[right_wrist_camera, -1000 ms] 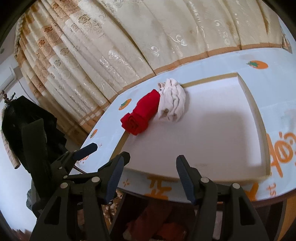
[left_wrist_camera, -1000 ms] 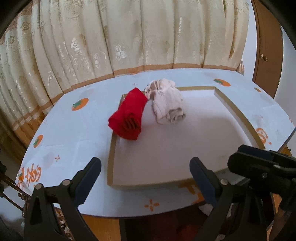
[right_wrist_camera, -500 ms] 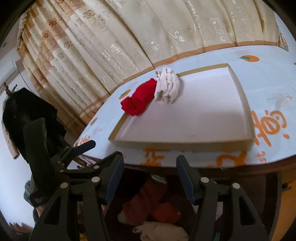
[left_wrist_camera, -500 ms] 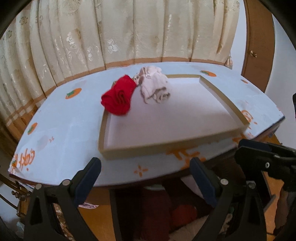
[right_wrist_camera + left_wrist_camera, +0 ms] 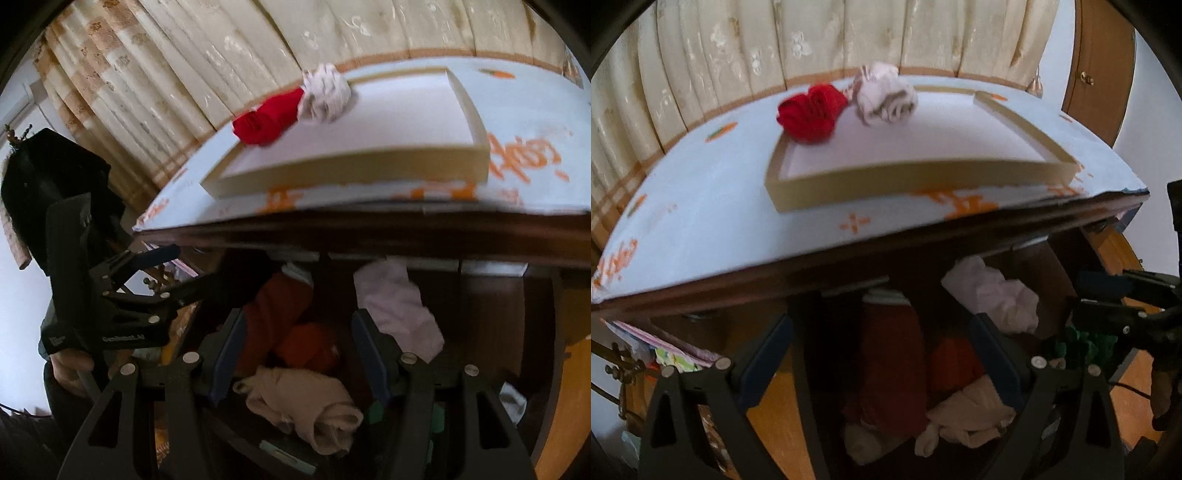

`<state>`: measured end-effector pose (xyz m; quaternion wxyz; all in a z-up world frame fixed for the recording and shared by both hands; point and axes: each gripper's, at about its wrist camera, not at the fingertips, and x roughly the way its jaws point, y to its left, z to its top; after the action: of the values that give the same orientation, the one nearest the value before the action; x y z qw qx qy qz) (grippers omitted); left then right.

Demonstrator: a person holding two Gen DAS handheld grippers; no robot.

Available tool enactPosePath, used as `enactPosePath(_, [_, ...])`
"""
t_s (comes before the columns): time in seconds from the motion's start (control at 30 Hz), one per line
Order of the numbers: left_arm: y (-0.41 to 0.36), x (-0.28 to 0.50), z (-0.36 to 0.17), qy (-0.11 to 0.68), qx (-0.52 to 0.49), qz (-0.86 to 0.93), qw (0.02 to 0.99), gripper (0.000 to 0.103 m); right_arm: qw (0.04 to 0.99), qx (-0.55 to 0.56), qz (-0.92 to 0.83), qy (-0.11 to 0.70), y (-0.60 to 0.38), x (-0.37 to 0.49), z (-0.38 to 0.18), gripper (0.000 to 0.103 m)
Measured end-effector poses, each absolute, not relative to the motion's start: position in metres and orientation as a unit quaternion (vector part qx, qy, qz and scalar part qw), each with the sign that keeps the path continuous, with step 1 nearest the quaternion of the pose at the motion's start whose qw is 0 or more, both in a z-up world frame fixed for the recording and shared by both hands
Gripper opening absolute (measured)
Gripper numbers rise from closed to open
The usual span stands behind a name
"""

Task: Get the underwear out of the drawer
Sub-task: 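Withdraw both tools from the tray and lower them toward the open drawer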

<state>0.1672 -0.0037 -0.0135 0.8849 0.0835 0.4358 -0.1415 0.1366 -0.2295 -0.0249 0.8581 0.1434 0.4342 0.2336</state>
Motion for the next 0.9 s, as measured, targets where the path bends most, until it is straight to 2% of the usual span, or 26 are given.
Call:
enactPosePath(0.53, [-0.013,0.17,-0.065,0.497,0.092,-0.152,0.849,0.095,0.834,0.117,0.241,0.483,-0.22,0.122,-0.061,0.062])
enactPosePath(0.73, [-0.018,0.181,-0.09,0.524,0.095,-0.148,0.833,0.087,0.829,0.119,0.24,0.491,-0.219,0.123,-0.066,0.062])
enactPosePath(0.8, [-0.019,0.183,-0.098,0.535,0.099,-0.143,0.827,0.079,0.827,0.121,0.239,0.493,-0.219,0.123,-0.067,0.062])
enactPosePath(0.9, [-0.02,0.186,-0.109,0.545,0.102,-0.139,0.821,0.074,0.827,0.12,0.237,0.495,-0.221,0.123,-0.067,0.062])
